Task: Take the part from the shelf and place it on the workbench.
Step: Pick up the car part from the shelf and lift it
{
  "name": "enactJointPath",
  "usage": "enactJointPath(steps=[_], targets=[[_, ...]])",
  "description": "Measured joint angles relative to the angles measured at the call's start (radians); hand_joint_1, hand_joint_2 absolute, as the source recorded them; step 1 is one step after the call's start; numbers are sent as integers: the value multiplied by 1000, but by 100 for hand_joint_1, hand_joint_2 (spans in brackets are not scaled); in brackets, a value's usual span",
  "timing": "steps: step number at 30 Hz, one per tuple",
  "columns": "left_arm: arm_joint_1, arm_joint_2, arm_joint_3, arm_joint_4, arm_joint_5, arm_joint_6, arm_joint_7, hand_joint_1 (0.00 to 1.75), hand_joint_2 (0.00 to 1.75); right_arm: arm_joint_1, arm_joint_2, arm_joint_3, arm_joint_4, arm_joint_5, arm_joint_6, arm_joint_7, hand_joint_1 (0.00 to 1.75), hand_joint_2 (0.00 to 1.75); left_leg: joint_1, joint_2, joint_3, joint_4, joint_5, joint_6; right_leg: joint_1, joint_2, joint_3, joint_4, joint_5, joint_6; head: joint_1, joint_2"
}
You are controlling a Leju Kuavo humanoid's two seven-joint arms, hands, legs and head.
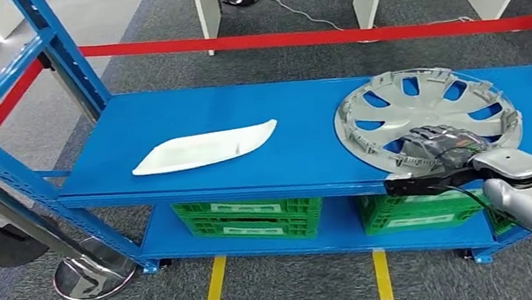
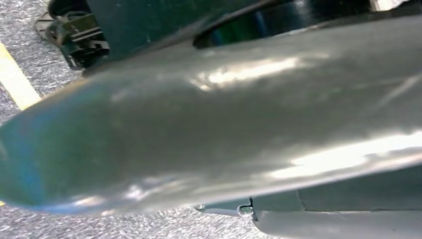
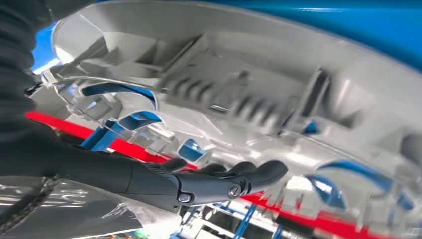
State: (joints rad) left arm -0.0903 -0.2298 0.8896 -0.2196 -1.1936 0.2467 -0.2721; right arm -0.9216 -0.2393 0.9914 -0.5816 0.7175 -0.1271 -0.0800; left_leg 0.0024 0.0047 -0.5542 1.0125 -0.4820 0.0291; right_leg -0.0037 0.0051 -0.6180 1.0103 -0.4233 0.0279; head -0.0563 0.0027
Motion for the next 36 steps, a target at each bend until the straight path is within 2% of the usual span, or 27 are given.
enactJointPath(steps=[3, 4, 5, 8, 9, 10, 11, 13, 14, 15, 18, 19, 21, 23, 24, 25, 26, 28, 29, 30, 31, 33, 35, 36], targets=[[0, -1, 0, 0, 0, 1, 0, 0, 0, 25, -1, -46, -71, 20, -6, 3, 0, 175, -2, 7, -4, 5, -6, -16, -2, 6, 0, -9, -3, -13, -1, 0], [0, -1, 1, 0, 0, 1, 0, 0, 0, 27, -2, -60, -92, 26, 5, 3, 0, 175, -2, 7, -11, 21, -18, -23, -5, 6, 0, -10, -3, -18, -2, 0], [0, -1, 1, 0, 0, 1, 1, 0, 0, 26, -2, -74, -111, 32, 21, 2, 0, 175, -1, 5, -25, 55, -40, -29, -7, 5, 1, -12, -2, -24, -5, 0], [1, 1, 3, 0, 0, 2, 4, 0, 0, 21, -3, -103, -146, 45, 91, -12, 3, 175, 3, 3, -111, 238, -125, -41, -7, 0, 1, -12, -4, -31, -9, 0], [2, 1, 3, 0, 0, 2, 4, 0, 0, 21, -4, -109, -150, 46, 119, -22, 10, 175, 4, 3, -130, 276, -132, -42, -7, -1, 1, -12, -4, -32, -9, 0], [4, 1, 4, 0, 0, 2, 4, 0, 0, 22, -7, -112, -152, 45, 147, -34, 46, 175, 3, 3, -132, 277, -119, -41, -6, -3, 1, -11, -4, -32, -10, 0], [4, 1, 5, 0, 0, 2, 4, 0, 0, 21, -10, -115, -153, 43, 173, -45, 89, 175, 3, 3, -116, 239, -88, -39, -6, -4, 2, -10, -4, -31, -9, 0], [4, 2, 5, 0, -1, 2, 4, 0, 0, 16, -19, -118, -154, 31, 223, -68, 167, 175, 2, 3, -56, 107, -18, -30, -4, -5, 2, -6, -5, -29, -9, 0], [4, 3, 6, 0, -1, 3, 4, 0, 0, 11, -26, -119, -155, 20, 253, -79, 174, 175, 1, 3, -32, 53, 1, -24, -3, -5, 0, -4, -5, -25, -9, 0], [4, 4, 6, 0, -2, 3, 4, 0, 0, 6, -36, -118, -155, 5, 288, -89, 175, 175, -1, 2, -19, 21, 8, -19, -2, -6, -2, -3, -4, -20, -8, 0], [7, 6, 7, 0, -5, 6, 4, 0, 0, -15, -75, -109, -166, -59, 401, -104, 175, 175, -3, -1, -18, 3, 12, -3, -4, -8, -9, -4, -1, -1, -8, 0], [7, 6, 7, 0, -6, 6, 4, 0, 0, -25, -91, -104, -173, -82, 430, -104, 175, 175, -2, -2, -16, -1, 17, 5, -6, -8, -16, 6, -10, 4, -8, 0], [7, 6, 8, 0, -10, 8, 3, 0, 0, -47, -120, -92, -185, -115, 466, -103, 175, 175, 1, -3, -14, -8, 23, 16, -8, -7, -56, 84, -56, 12, -5, 0], [7, 6, 10, 0, -12, 8, 3, 0, 0, -59, -140, -80, -192, -132, 483, -100, 175, 175, 1, -4, -15, -8, 23, 19, -9, -6, -119, 219, -113, 19, -4, 0], [7, 6, 11, 0, -12, 8, 3, 0, 0, -62, -148, -73, -196, -144, 492, -96, 175, 175, 1, -4, -15, -7, 22, 20, -9, -6, -143, 266, -124, 21, -4, 0], [7, 6, 11, 0, -13, 8, 3, 0, 0, -65, -156, -64, -200, -161, 506, -90, 175, 175, 1, -5, -14, -7, 21, 20, -10, -7, -151, 280, -118, 23, -4, 0], [7, 6, 12, 0, -15, 8, 3, 0, 0, -71, -165, -53, -207, -183, 525, -81, 175, 175, 2, -5, -13, -6, 19, 19, -12, -7, -140, 252, -94, 24, -4, 0], [6, 5, 13, 0, -19, 8, 2, 0, 0, -91, -190, -25, -226, -239, 569, -60, 175, 175, 1, -8, -11, -1, 13, 13, -15, -7, -76, 123, -30, 24, -4, 0], [5, 5, 13, 0, -20, 8, 2, 0, 0, -104, -205, -7, -238, -269, 590, -49, 175, 175, -1, -9, -13, 3, 9, 8, -15, -7, -44, 62, -12, 22, -4, 0], [5, 5, 13, 0, -21, 8, 2, 0, 0, -115, -219, 11, -251, -295, 607, -39, 175, 175, -3, -11, -15, 6, 6, 3, -14, -6, -23, 24, -5, 18, -4, 0], [5, 5, 13, 0, -22, 8, 2, 0, 0, -124, -234, 28, -263, -315, 619, -32, 175, 175, -4, -12, -17, 8, 5, -1, -13, -5, -12, 8, -10, 13, -4, 0], [5, 6, 14, 0, -24, 8, 2, 0, 0, -134, -257, 56, -284, -343, 633, -23, 175, 175, -5, -12, -18, 10, 0, -9, -13, -5, -9, 6, -14, 1, -5, 0], [5, 6, 15, 0, -27, 8, 2, 0, 0, -147, -275, 82, -303, -371, 634, -14, 172, 175, -4, -11, -29, 43, -25, -19, -16, -5, -5, 5, -17, -11, -9, 0], [4, 6, 16, 0, -28, 8, 2, 0, 0, -153, -283, 96, -312, -385, 631, -10, 129, 175, -2, -10, -48, 88, -50, -24, -18, -6, -2, 4, -18, -15, -10, 0]])
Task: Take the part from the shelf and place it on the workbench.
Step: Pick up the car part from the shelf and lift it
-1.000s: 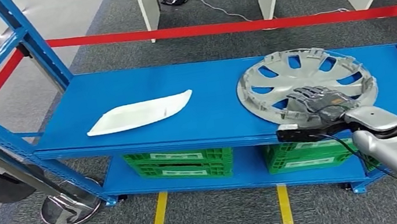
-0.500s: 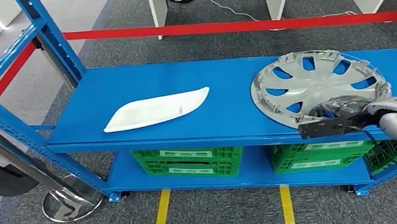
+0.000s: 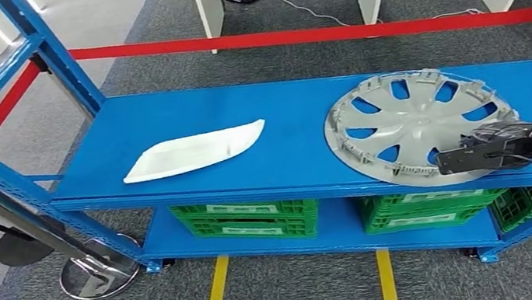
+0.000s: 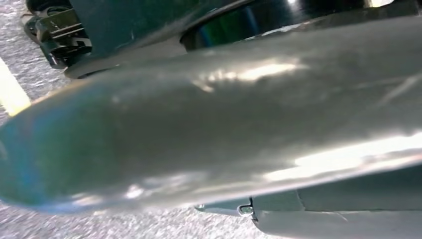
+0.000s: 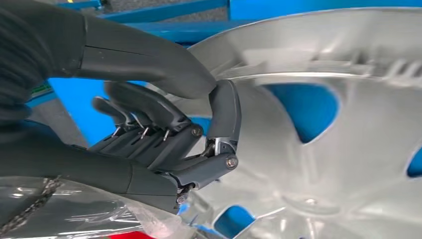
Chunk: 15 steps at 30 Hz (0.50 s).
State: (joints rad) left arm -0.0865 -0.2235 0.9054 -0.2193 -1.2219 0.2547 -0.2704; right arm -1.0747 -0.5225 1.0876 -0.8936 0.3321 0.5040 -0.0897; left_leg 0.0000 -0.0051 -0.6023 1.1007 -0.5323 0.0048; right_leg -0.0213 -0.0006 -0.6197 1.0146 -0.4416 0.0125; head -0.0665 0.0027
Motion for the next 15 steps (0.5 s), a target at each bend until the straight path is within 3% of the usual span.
enactJointPath(steps=[2, 3, 4, 5, 7, 9, 13, 15], targets=[[0, 0, 3, 0, -2, 0, 0, 0, 0, -7, -14, 30, -12, -21, -10, 6, 41, 175, 2, 1, -63, 133, -56, -6, 1, -1, 4, 0, -3, -6, -2, 0], [1, 0, 4, 0, -2, 0, 0, 0, 0, -6, -19, 43, -16, -27, -20, 10, 0, 175, 3, 1, -91, 186, -70, -6, 2, 0, 5, 0, -4, -8, -2, 0], [1, 0, 5, 0, -3, 0, 0, 0, 0, -5, -22, 54, -19, -30, -37, 13, 0, 175, 3, 1, -107, 209, -66, -5, 3, 0, 6, 0, -5, -8, -2, 0], [2, 0, 6, 0, -3, 0, 0, 0, 0, -3, -24, 64, -21, -27, -65, 15, 0, 175, 2, 1, -104, 192, -41, -3, 4, 1, 8, 1, -6, -9, -2, 0], [1, 0, 7, 0, -2, 0, 0, 0, 0, 8, -21, 77, -20, -9, -156, 13, 0, 175, 1, 1, -57, 70, 38, 8, 6, 2, 14, 1, -9, -7, -2, 0], [-1, 0, 9, 0, -1, 1, 1, 0, 0, 24, -12, 84, -10, 20, -255, 4, 0, 175, -2, 1, -12, -40, 80, 18, 9, 2, 13, 2, -11, -1, -2, 0], [-1, -1, 13, 0, 0, 2, 2, 0, 0, 60, 10, 82, 17, 62, -353, -11, 0, 175, -5, 1, 0, -77, 82, 31, 8, 1, 7, 0, -10, 19, -1, 0], [-4, -3, 14, 0, 1, 2, 3, 0, 0, 72, 19, 74, 23, 75, -373, -17, 0, 175, 0, 1, 5, -87, 89, 41, 7, 0, -16, 45, -42, 28, 2, 0]])
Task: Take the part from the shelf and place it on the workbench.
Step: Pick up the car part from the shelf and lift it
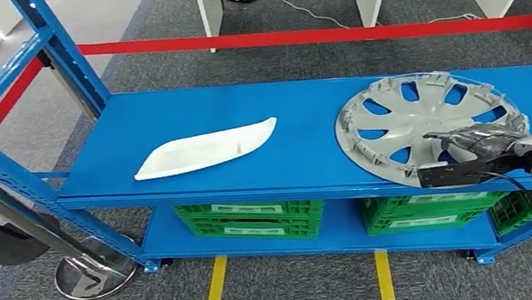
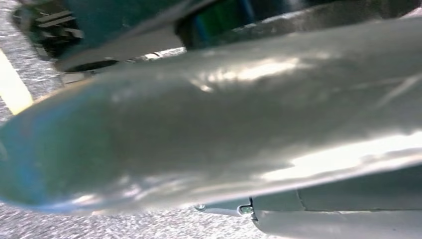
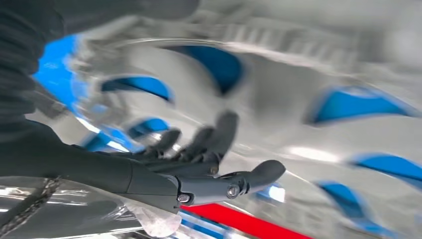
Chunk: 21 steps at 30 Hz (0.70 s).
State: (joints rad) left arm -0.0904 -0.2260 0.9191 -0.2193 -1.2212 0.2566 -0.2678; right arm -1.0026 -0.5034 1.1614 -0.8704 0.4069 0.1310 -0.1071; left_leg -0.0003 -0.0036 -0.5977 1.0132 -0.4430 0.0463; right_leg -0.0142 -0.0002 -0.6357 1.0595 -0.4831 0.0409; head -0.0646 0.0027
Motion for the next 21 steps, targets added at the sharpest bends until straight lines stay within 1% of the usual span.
enactJointPath(steps=[1, 2, 3, 4, 5, 6, 7, 8, 9, 10, 11, 13, 14, 15, 16, 18, 19, 20, 21], targets=[[-1, -1, 0, 0, 0, 0, 0, 0, 0, 5, 3, -6, 2, 8, -6, -2, 0, 175, 1, 0, 1, -3, 2, 3, -1, 0, -26, 52, -29, 3, 1, 0], [-2, -1, 0, 0, 0, 0, 0, 0, 0, 10, 5, -11, 2, 16, -8, -3, 0, 175, 2, -1, 1, -3, 2, 5, -2, 0, -57, 119, -60, 6, 2, 0], [-1, -2, 1, 0, 0, 0, 0, 0, 0, 16, 6, -16, 3, 24, -7, -2, 0, 175, 2, -2, 1, -3, 2, 6, -2, 0, -88, 182, -83, 8, 2, 0], [1, -2, 1, 0, -1, -1, 0, 0, 0, 22, 7, -22, 3, 30, -4, -2, 0, 175, 2, -3, 1, -2, 1, 6, -3, 0, -107, 221, -90, 10, 2, 0], [2, -2, 1, 0, -1, -1, 0, 0, 0, 27, 8, -26, 3, 34, -2, -3, 0, 175, 2, -3, 1, -1, 1, 6, -4, -1, -110, 223, -79, 11, 2, 0], [2, -2, 1, 0, -1, -1, 0, 0, 0, 29, 9, -31, 3, 36, 0, -3, 0, 175, 2, -4, 2, 0, 0, 4, -5, -1, -93, 185, -50, 12, 2, 0], [2, -3, 1, 0, -2, -1, 0, 0, 0, 30, 10, -37, 3, 37, 3, -4, 0, 175, 2, -4, 3, 1, -2, 1, -7, -1, -60, 118, -13, 12, 2, 0], [1, -3, 1, 0, -2, -1, 0, 0, 0, 29, 11, -42, 3, 39, 7, -4, 0, 175, 1, -4, 4, 3, -5, -3, -6, -2, -21, 49, 12, 11, 2, 0], [0, -4, 1, 0, -2, -1, 0, 0, 0, 28, 12, -47, 3, 41, 14, -5, 0, 175, -1, -4, 3, 6, -7, -7, -5, -1, 9, -4, 27, 8, 2, 0], [0, -4, 1, 0, -2, -1, 0, 0, 0, 28, 12, -50, 2, 44, 23, -5, 0, 175, -2, -4, 2, 8, -8, -12, -4, 0, 27, -35, 31, 3, 2, 0], [0, -4, 1, 0, -3, -1, 0, 0, 0, 29, 13, -52, 2, 48, 34, -4, 0, 175, -4, -4, 0, 9, -8, -17, -2, 1, 33, -44, 26, -2, 2, 0], [1, -4, 1, 0, -4, -2, 0, 0, 0, 32, 14, -55, 2, 52, 50, -5, 0, 175, -2, -4, -1, 12, -10, -25, -2, 1, 32, -46, 28, -14, 2, 0], [0, -4, 1, 0, -4, -2, 0, 0, 0, 33, 14, -56, 2, 54, 55, -5, 0, 175, -2, -4, -6, 23, -20, -30, -4, 0, 33, -48, 28, -20, 1, 0], [0, -3, 1, 0, -5, -2, 0, 0, 0, 33, 14, -57, 2, 55, 58, -5, 0, 175, -1, -3, -18, 53, -39, -35, -6, -1, 35, -49, 29, -27, 0, 0], [-1, -3, 1, 0, -6, -2, 0, 0, 0, 35, 16, -58, 2, 57, 60, -5, 0, 175, 0, -3, -40, 103, -67, -40, -7, -2, 36, -51, 29, -31, -1, 0], [0, -3, 1, 0, -8, -2, 0, 0, 0, 44, 21, -58, 6, 66, 60, -6, 0, 175, 2, -2, -103, 238, -125, -46, -6, -3, 36, -50, 28, -36, -3, 0], [1, -3, 1, 0, -10, -2, 0, 0, 0, 53, 26, -58, 10, 74, 57, -7, 0, 175, 2, -2, -126, 286, -137, -46, -6, -3, 37, -50, 28, -36, -2, 0], [2, -3, 2, 0, -12, -2, 0, 0, 0, 62, 31, -57, 16, 83, 53, -9, 0, 175, 2, -2, -134, 301, -131, -46, -5, -2, 38, -50, 28, -37, -2, 0], [2, -3, 2, 0, -14, -2, 0, 0, 0, 69, 38, -57, 22, 91, 46, -11, 0, 175, 2, -2, -123, 273, -104, -43, -5, -2, 39, -50, 27, -36, -3, 0]])
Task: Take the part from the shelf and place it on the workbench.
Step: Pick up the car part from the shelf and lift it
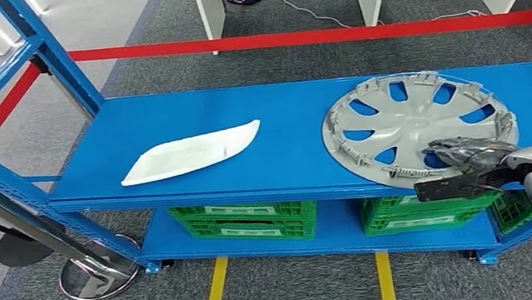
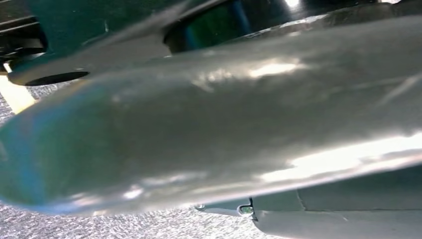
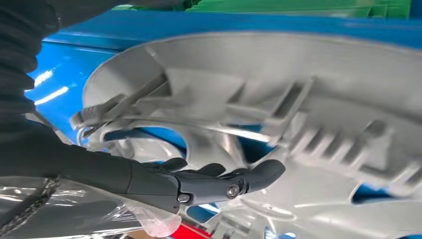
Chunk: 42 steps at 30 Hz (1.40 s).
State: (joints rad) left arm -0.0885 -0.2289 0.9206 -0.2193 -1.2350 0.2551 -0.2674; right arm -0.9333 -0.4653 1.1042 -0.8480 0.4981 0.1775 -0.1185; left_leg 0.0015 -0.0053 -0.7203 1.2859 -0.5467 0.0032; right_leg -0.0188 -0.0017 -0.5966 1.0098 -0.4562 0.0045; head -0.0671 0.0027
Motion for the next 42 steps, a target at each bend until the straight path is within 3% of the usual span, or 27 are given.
enactJointPath(steps=[2, 4, 7, 9, 10, 12, 13, 14, 15, 18, 19, 22, 24, 25, 28, 29, 30, 31, 33, 35, 39, 40, 42], targets=[[-1, 0, 0, 0, -3, 0, 0, 0, 0, 9, 14, 0, 14, 14, -10, -6, 0, 175, -1, 0, 60, -134, 74, 11, 1, 3, 4, 0, -2, 2, 0, 0], [-2, 0, 0, 0, -6, 1, 0, 0, 0, 13, 27, 0, 29, 25, -13, -11, 0, 175, -4, 0, 108, -240, 106, 19, 5, 8, 3, 2, -3, 8, 1, 0], [-3, -2, 0, 0, -9, 2, 0, 0, 0, 21, 43, 1, 48, 35, -14, -13, 0, 175, -4, 1, 118, -266, 104, 27, 5, 11, -1, -3, -1, 24, 1, 0], [-4, -3, 0, 0, -9, 2, 0, 0, 0, 28, 50, 2, 60, 40, -15, -15, 0, 175, 1, 2, 123, -277, 111, 37, 4, 9, -14, 22, -22, 33, 4, 0], [-5, -4, 0, 0, -9, 2, 0, 0, 0, 31, 54, 2, 66, 42, -16, -17, 0, 175, 4, 3, 125, -282, 114, 41, 3, 8, -34, 63, -46, 37, 5, 0], [-4, -5, 0, 0, -10, 2, 1, 0, 0, 40, 61, 2, 79, 48, -19, -22, 0, 175, 4, 3, 124, -282, 115, 44, 1, 7, -97, 198, -109, 43, 7, 0], [-3, -5, 0, 0, -10, 2, 2, 0, 0, 43, 64, 2, 84, 50, -21, -25, 0, 175, 4, 3, 123, -282, 115, 44, 0, 7, -126, 256, -129, 46, 7, 0], [-2, -5, 0, 0, -11, 2, 2, 0, 0, 46, 67, 2, 89, 52, -23, -27, 0, 175, 4, 3, 123, -282, 115, 44, 0, 6, -139, 284, -131, 48, 7, 0], [-1, -5, 0, 0, -11, 2, 3, 0, 0, 46, 70, 2, 93, 53, -23, -29, 38, 175, 4, 3, 124, -282, 114, 43, -1, 6, -130, 266, -112, 49, 7, 0], [-3, -5, 0, 0, -11, 2, 3, 0, 0, 42, 76, 2, 99, 53, -17, -35, 168, 175, 3, 3, 128, -278, 111, 34, -3, 2, -17, 61, -24, 45, 7, 0], [-4, -5, 0, 0, -12, 2, 3, 0, 0, 41, 77, 2, 101, 53, -15, -39, 175, 175, 1, 2, 128, -276, 111, 29, -2, 2, 10, 15, -14, 40, 6, 0], [-3, -5, 0, 0, -12, 2, 4, 0, 0, 35, 83, 1, 103, 52, -11, -50, 175, 175, -1, 0, 127, -275, 113, 13, 1, 3, 24, -6, -13, 22, 4, 0], [-3, -5, 0, 0, -12, 2, 4, 0, 0, 26, 86, 1, 103, 50, -7, -55, 175, 175, 1, 0, 122, -255, 96, 3, -1, 0, 26, -8, -10, 10, 2, 0], [-3, -4, 0, 0, -12, 2, 4, 0, 0, 22, 87, 0, 102, 48, -5, -59, 175, 175, 2, 0, 107, -218, 71, -2, -3, -2, 27, -10, -8, 5, 0, 0], [-1, -4, 0, 0, -12, 1, 7, 0, 0, 16, 89, -1, 102, 43, 1, -66, 175, 175, 5, 1, 25, -23, -24, -11, -2, -4, 26, -10, -7, -3, -4, 0], [0, -3, 0, 0, -12, 1, 8, 0, 0, 14, 89, -1, 102, 41, 3, -66, 175, 175, 5, 1, 11, 13, -32, -11, -2, -4, 25, -9, -7, -3, -4, 0], [1, -3, 0, 0, -12, 1, 9, 0, 0, 12, 89, -2, 101, 39, 8, -66, 175, 175, 5, 1, 16, 9, -20, -10, -2, -3, 25, -9, -6, -3, -4, 0], [1, -3, 0, 0, -12, 0, 8, 0, 0, 10, 88, -3, 100, 36, 13, -65, 175, 175, 5, 1, 39, -35, 7, -7, -2, -2, 26, -9, -6, -3, -4, 0], [1, -3, 0, 0, -11, -4, 5, 0, 0, 6, 86, -7, 93, 32, 23, -63, 175, 175, 4, 2, 112, -176, 66, 1, 0, -1, 26, -8, -5, 2, -4, 0], [0, -3, 0, 0, -8, -11, -1, 0, 0, 5, 81, -10, 87, 30, 28, -62, 175, 175, 2, 2, 151, -260, 86, 8, 4, 0, 22, -7, -3, 13, -3, 0], [1, -3, 4, 0, -2, -25, -11, 0, 0, 5, 68, -16, 79, 24, 34, -61, 175, 175, 1, 4, 150, -277, 94, 30, 0, 2, 9, 2, -10, 36, -1, 0], [0, -3, 6, 0, -1, -27, -14, 0, 0, 6, 65, -18, 76, 21, 36, -61, 175, 175, 3, 5, 149, -280, 98, 36, 0, 2, -8, 33, -31, 40, 0, 0], [-1, -3, 8, 0, 0, -29, -18, 0, 0, 8, 58, -20, 68, 15, 39, -59, 175, 175, 4, 6, 144, -282, 101, 43, -1, 1, -67, 154, -95, 46, 2, 0]])
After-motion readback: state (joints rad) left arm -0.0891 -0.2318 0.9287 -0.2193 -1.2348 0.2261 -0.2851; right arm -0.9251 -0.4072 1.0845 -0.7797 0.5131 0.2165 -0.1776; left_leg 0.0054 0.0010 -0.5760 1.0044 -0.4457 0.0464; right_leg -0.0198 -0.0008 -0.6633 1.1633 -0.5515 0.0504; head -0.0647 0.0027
